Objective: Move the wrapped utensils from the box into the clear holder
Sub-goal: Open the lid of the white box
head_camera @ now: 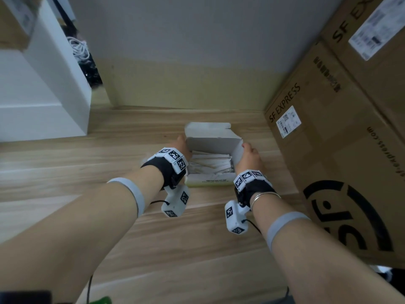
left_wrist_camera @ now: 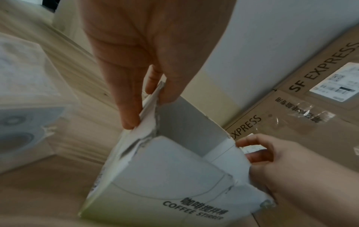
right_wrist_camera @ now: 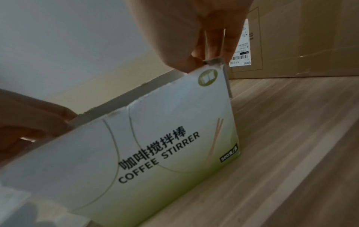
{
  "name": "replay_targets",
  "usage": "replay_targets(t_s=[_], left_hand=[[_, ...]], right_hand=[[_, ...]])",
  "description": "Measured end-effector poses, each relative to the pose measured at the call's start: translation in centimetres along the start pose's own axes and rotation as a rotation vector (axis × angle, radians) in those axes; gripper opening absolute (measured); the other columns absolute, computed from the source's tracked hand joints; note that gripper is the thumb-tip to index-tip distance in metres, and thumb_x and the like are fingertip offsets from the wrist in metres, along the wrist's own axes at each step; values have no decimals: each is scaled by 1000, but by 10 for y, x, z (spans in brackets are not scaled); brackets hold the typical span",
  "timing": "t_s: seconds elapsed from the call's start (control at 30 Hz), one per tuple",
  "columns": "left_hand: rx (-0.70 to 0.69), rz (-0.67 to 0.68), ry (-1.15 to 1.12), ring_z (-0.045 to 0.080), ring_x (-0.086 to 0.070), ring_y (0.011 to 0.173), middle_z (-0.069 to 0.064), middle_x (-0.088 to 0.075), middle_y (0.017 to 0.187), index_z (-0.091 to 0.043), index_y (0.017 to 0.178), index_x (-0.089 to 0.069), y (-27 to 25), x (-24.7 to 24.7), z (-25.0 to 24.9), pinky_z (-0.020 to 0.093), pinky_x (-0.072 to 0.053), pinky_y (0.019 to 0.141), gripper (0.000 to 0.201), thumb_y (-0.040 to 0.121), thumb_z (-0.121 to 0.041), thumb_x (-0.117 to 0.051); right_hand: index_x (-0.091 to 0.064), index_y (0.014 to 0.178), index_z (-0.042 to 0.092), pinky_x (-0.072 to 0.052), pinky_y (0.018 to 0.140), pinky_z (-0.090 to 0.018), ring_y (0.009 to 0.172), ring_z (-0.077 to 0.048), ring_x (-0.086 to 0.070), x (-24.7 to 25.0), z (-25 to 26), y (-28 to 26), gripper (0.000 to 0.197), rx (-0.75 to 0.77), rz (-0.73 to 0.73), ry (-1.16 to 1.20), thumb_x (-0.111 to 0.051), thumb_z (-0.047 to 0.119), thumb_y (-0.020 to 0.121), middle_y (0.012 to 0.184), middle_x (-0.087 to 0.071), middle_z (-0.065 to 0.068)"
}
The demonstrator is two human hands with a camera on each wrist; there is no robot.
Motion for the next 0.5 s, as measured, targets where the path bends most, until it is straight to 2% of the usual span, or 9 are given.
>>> replay_targets(t_s=[0.07,0.17,0.23,0.3,0.4,0.5], left_hand=[[-12,1,9,33,-68,97,18,-66,111,-5,129,-38,0,1,3,44,-55,87,37,94,-18,-46],[-21,-20,3,32,-67,92,18,-66,110,-7,125,-42,1,8,7,40,-55,84,36,96,-28,-42],[-28,-55,23,29,-63,86,18,-65,111,-7,122,-46,2,16,13,35,-51,82,36,97,-31,-39],[-14,-99,57,29,-60,89,17,-64,112,-7,122,-48,6,26,23,34,-49,80,34,98,-28,-38],[28,-153,82,32,-61,99,18,-62,116,-7,121,-50,7,40,44,35,-48,82,33,96,-24,-39],[95,-138,97,36,-59,106,19,-59,119,-6,121,-50,5,51,68,36,-46,85,35,94,-25,-39]], right_hand=[[-42,133,14,-45,95,-41,119,-34,-49,1,2,0,54,25,-35,-31,-59,1,83,132,-48,-14],[-51,125,17,-41,96,-36,122,-28,-42,1,17,-2,43,129,-125,-65,-56,4,85,133,-47,-8],[-54,119,15,-42,89,-30,118,-25,-48,-1,38,-6,32,204,-106,4,-51,7,89,129,-51,-5],[-56,115,14,-44,78,-26,107,-24,-57,-4,65,-13,27,255,-64,102,-46,8,90,122,-57,-5],[-59,109,14,-51,72,-30,94,-28,-63,-16,103,-30,23,318,-8,215,-45,13,90,108,-66,-8],[-58,108,17,-51,69,-33,88,-33,-65,-31,129,-44,24,351,59,195,-43,15,90,98,-69,-13]])
Point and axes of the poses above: each hand's wrist, its own y-axis towards the middle knuckle, its own x-axis out of the back of the hand, z = x × y, the point moved 1 cm from there along y, towards the middle knuckle
